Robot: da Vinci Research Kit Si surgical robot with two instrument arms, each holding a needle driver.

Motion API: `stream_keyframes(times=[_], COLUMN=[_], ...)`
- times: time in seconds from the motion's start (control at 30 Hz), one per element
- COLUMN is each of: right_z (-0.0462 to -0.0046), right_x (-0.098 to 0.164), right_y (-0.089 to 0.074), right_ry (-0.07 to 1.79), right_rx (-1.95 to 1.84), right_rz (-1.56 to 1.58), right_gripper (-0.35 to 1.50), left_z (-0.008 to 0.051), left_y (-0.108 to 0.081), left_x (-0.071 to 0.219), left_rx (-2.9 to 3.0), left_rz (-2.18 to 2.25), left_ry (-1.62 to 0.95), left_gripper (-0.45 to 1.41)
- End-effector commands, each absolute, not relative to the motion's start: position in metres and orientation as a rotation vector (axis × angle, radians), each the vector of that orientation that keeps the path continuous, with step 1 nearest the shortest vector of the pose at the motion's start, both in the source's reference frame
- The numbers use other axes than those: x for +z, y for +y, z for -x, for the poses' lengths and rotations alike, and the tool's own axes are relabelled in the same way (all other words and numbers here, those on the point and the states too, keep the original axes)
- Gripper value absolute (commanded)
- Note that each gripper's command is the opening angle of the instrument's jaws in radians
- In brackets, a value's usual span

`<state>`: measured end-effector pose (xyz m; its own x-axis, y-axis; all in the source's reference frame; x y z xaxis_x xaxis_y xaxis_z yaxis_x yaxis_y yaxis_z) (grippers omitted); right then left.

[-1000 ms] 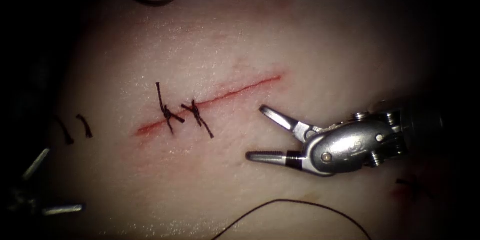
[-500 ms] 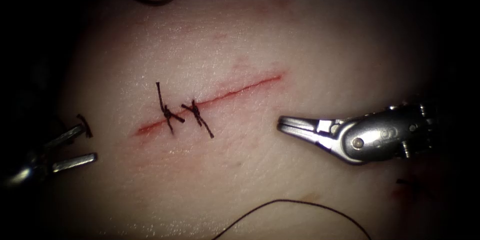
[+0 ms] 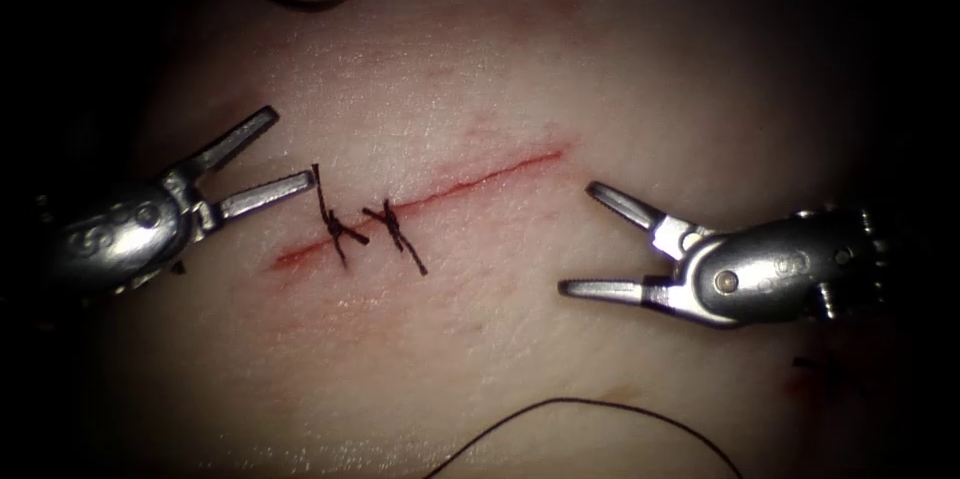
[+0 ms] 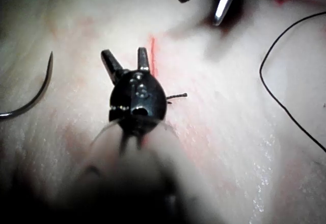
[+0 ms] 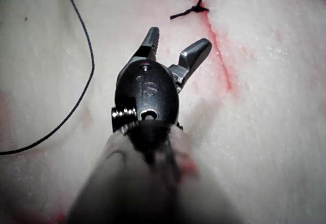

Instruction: Wound Closure

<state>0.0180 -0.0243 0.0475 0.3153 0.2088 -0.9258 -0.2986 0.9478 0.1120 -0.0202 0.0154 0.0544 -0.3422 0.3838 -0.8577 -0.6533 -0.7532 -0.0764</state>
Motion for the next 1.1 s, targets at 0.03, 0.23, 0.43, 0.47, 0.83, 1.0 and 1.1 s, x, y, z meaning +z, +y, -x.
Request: stream_keyframes(times=[0.03,0.23,0.43,0.47,0.83,1.0,1.1], right_z=[-0.0184,-0.0169,-0.0160,-0.0160,-0.0170,-0.0172,-0.0171], right_x=[0.048,0.048,0.048,0.048,0.048,0.048,0.048], right_y=[-0.025,-0.025,-0.026,-0.026,-0.026,-0.027,-0.027], right_ry=[1.185,1.121,1.102,1.102,1.106,1.104,1.104], right_rx=[0.340,0.366,0.376,0.376,0.363,0.360,0.358], right_rz=[0.087,0.110,0.115,0.115,0.111,0.112,0.112], right_gripper=[1.20,1.23,1.21,1.21,1.20,1.20,1.18], left_z=[0.0211,0.0225,0.0227,0.0226,0.0224,0.0227,0.0224], left_y=[0.016,0.020,0.022,0.022,0.024,0.024,0.024], left_x=[0.055,0.056,0.059,0.059,0.065,0.067,0.068], left_rx=[2.117,2.103,2.114,2.114,2.158,2.166,2.167], left_rz=[1.213,1.099,1.012,1.004,0.900,0.854,0.843], left_ry=[0.391,0.525,0.595,0.610,0.712,0.753,0.765], left_gripper=[0.66,0.69,0.74,0.74,0.78,0.76,0.68])
